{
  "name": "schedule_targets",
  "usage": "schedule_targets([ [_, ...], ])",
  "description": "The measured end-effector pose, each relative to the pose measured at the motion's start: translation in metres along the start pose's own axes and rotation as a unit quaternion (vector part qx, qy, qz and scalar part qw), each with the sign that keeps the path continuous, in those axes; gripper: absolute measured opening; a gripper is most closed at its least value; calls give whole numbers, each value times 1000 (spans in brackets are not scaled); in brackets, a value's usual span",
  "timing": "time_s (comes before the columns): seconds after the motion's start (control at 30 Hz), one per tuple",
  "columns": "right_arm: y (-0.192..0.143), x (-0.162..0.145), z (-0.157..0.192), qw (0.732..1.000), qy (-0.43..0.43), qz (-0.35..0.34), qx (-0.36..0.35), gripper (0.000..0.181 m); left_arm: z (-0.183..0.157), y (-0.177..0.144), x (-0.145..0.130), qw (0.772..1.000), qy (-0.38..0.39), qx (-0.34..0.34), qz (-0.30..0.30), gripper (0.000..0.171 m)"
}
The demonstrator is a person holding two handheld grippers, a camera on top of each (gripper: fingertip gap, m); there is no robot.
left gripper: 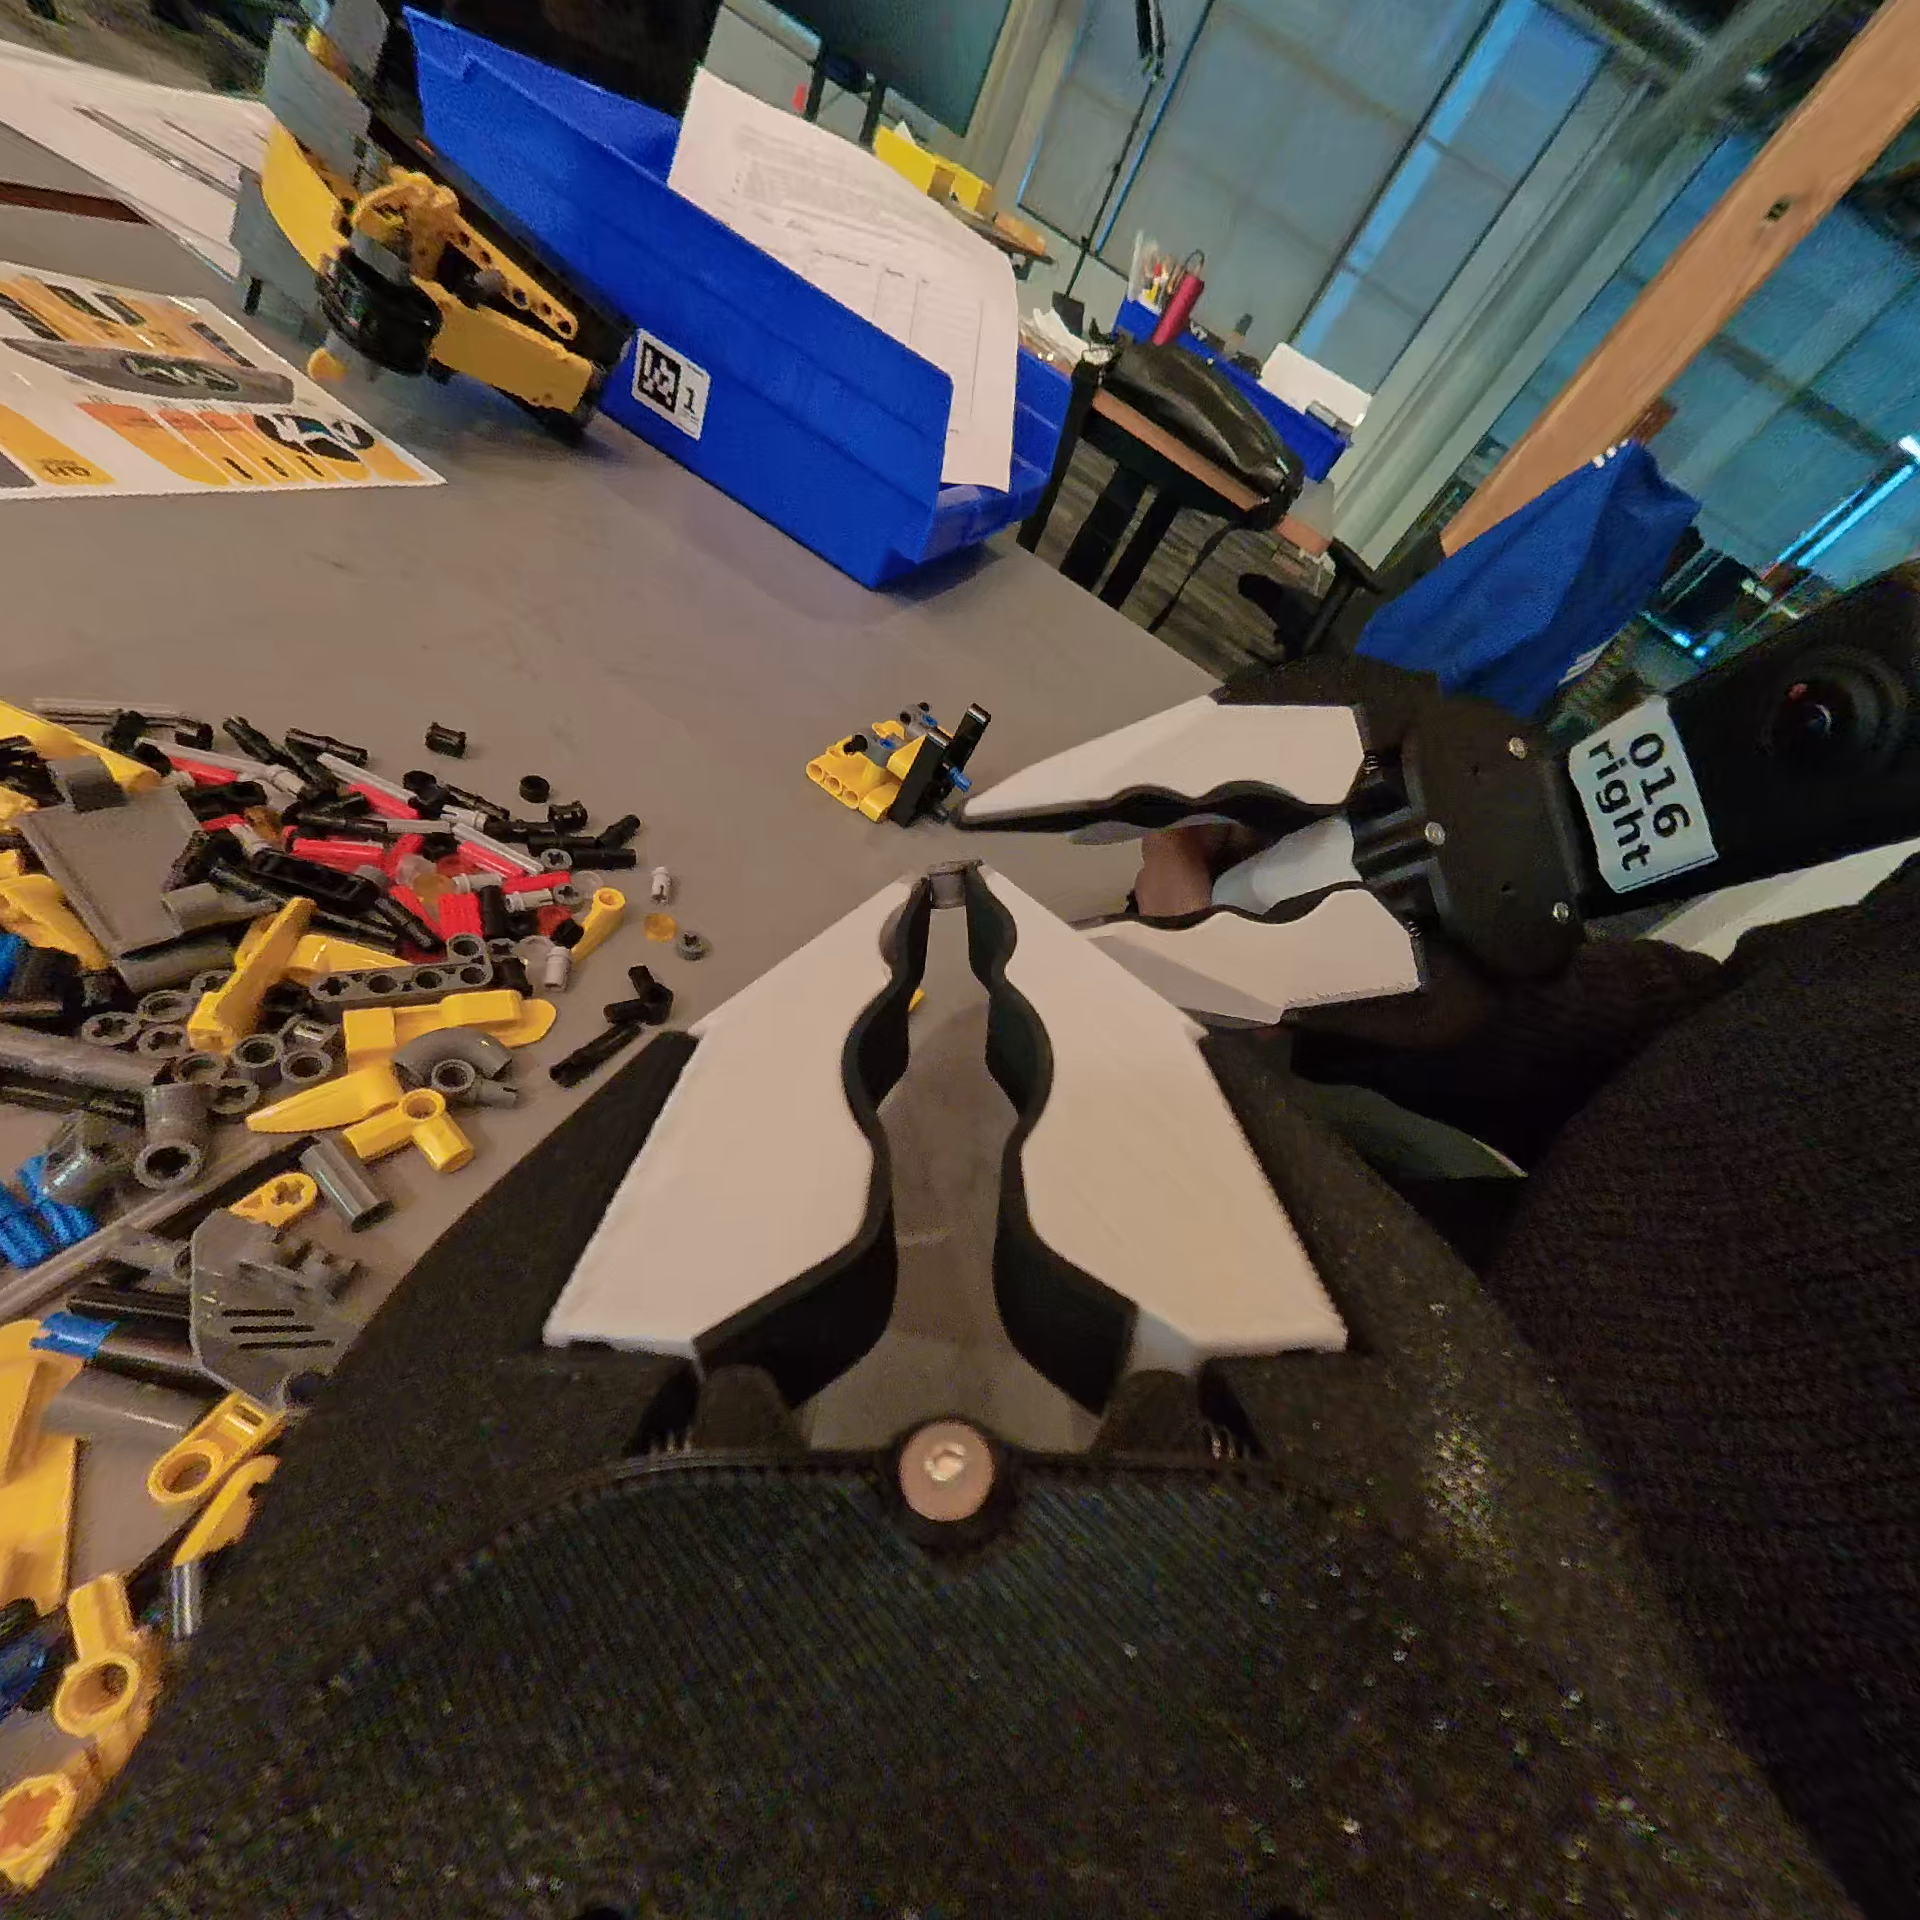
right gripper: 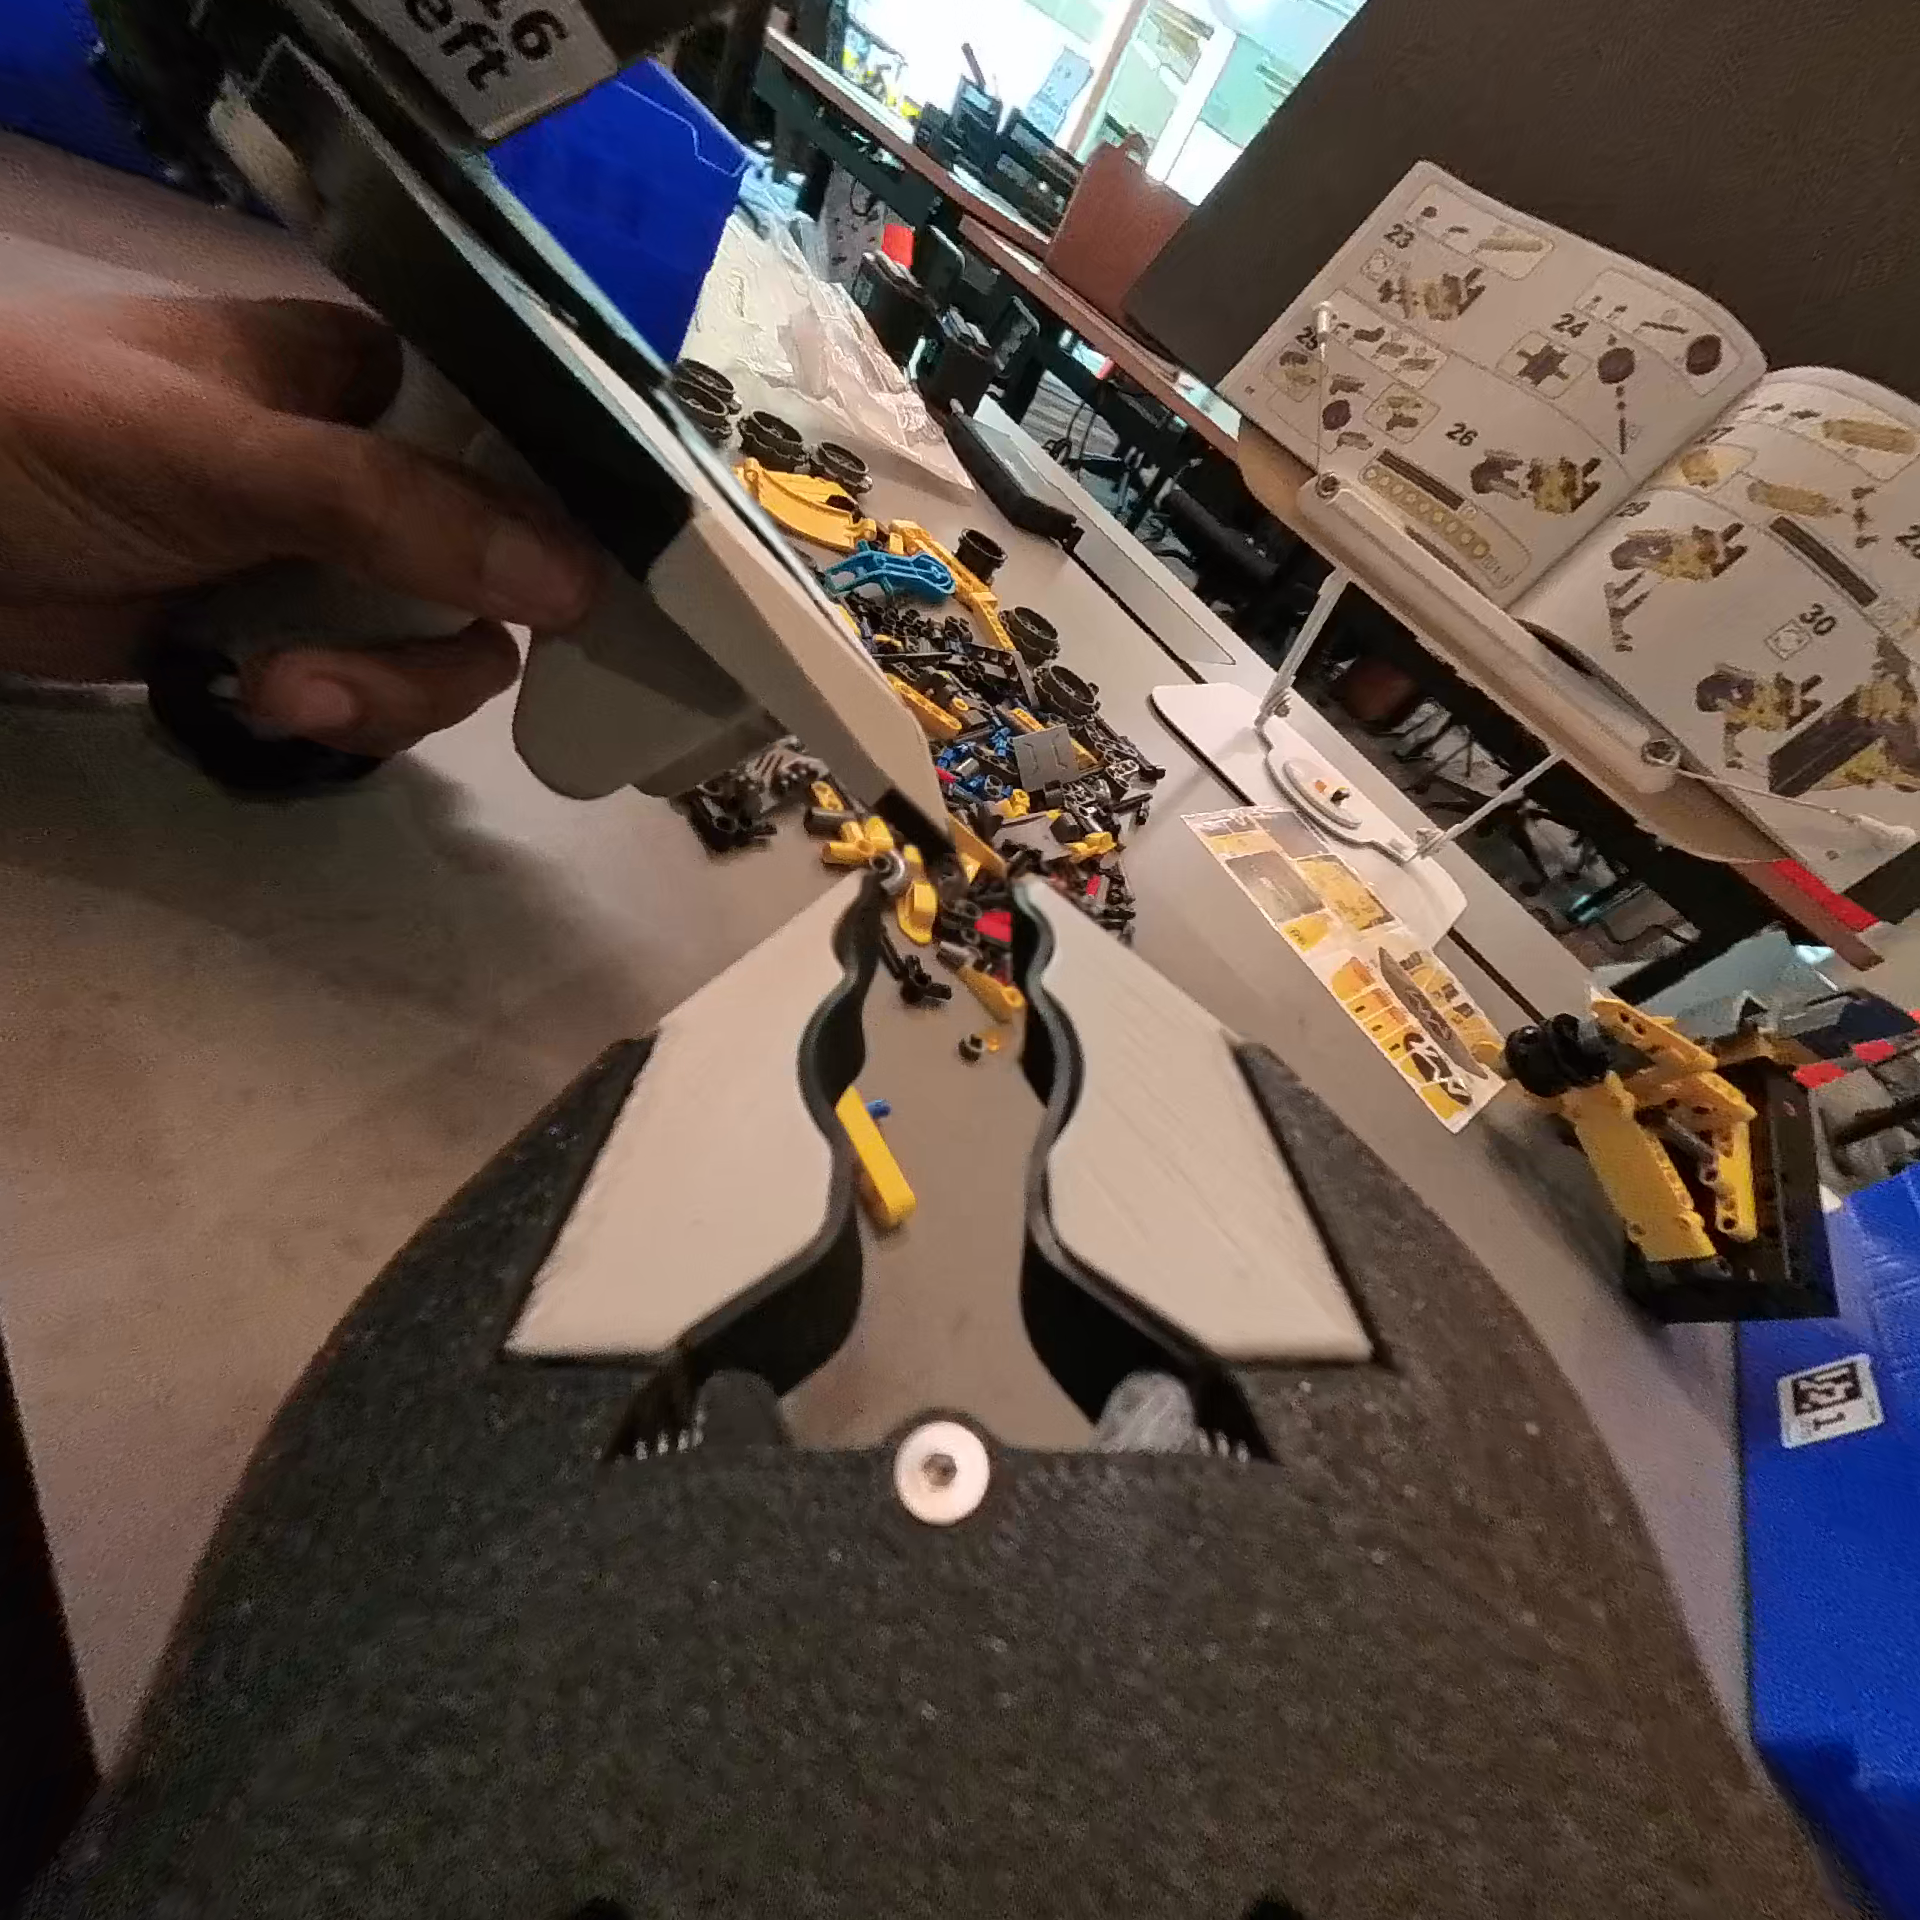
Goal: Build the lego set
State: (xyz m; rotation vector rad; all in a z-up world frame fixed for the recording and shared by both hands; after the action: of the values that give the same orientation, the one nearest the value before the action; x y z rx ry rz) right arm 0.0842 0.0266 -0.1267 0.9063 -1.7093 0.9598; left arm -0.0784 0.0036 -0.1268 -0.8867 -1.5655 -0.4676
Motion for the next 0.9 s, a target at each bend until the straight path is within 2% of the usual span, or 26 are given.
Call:
schedule_targets([
  [0.17, -3, 2, -9, 999, 39, -15, -9, 33, 1, -3, 1, 1000, -1, 6, -15, 3],
  [0.5, -9, 2, -26, 992, 125, -34, -14, 33, -1, -1, 1, 1000, 12, 14, -5, 2],
  [0.63, -9, 2, -31, 987, 157, -20, -6, 34, -1, -1, 1, 1000, 15, 15, -5, 3],
  [0.7, -7, -1, -33, 984, 178, 14, 20, 40, -1, -2, 1, 999, 27, 18, 4, 3],
  [0.8, -3, -12, -37, 972, 191, 116, 72, 47, -5, -3, 0, 997, 70, 11, 37, 3],
  [0.9, -2, -28, -42, 965, 152, 200, 76, 47, -13, -2, -3, 987, 135, -14, 87, 3],
])
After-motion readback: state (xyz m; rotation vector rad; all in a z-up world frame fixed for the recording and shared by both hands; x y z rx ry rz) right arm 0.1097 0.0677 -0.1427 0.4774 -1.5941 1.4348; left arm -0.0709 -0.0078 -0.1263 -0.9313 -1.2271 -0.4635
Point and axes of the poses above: each gripper's, where its closed fingertips meet, y out along the fingers, x out of its top, z = x × y across the jaws, the point moved 10 cm from there along -y, back along the fingers, and after that the axes turned 14 degrees about y, right-handed, at the moved point
